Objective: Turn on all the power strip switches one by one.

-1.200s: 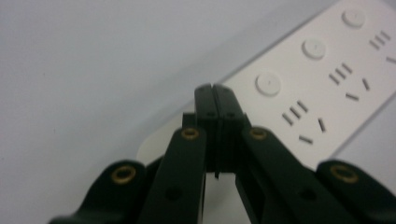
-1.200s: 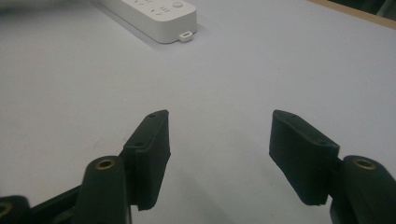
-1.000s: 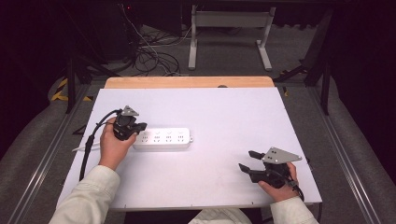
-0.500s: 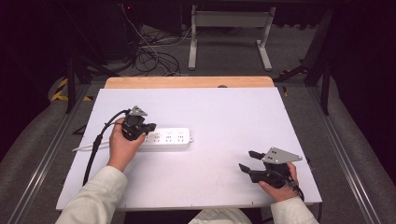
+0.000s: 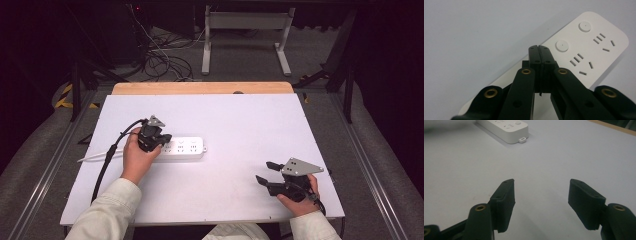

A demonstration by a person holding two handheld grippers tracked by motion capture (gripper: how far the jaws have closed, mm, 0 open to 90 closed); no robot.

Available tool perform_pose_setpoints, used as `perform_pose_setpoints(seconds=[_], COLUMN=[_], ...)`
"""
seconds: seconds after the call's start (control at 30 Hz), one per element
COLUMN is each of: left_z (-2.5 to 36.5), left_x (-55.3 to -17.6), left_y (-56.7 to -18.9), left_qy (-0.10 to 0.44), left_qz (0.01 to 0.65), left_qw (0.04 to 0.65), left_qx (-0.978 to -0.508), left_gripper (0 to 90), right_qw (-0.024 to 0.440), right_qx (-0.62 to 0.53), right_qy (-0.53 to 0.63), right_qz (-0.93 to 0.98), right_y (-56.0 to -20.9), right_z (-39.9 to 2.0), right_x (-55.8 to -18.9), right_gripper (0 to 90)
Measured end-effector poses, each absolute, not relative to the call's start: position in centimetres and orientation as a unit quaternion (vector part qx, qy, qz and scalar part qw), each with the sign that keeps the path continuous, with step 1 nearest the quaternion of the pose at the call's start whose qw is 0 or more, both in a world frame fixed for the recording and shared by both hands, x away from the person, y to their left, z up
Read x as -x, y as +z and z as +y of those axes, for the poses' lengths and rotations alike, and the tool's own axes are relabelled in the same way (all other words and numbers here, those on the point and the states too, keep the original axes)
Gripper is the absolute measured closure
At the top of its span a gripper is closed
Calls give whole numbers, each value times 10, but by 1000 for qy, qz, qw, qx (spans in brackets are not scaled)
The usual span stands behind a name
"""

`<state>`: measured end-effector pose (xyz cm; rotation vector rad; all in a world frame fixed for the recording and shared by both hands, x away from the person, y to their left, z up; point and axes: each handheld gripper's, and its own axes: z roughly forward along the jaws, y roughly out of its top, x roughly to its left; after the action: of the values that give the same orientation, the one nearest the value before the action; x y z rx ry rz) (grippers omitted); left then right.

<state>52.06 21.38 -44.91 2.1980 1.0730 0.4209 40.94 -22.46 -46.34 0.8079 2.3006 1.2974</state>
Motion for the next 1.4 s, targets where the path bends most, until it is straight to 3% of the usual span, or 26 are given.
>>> perform_pose_setpoints(seconds=[1.4], left_z=[213], left_x=[-523], left_y=[-454], left_qy=[163], left_qz=[407], left_qw=[312], left_qx=[-843], left_gripper=[900], right_qw=[189], right_qx=[-285], right_qy=[458], right_qz=[820], right_y=[-463], right_z=[-224], right_x=[-408], right_gripper=[388])
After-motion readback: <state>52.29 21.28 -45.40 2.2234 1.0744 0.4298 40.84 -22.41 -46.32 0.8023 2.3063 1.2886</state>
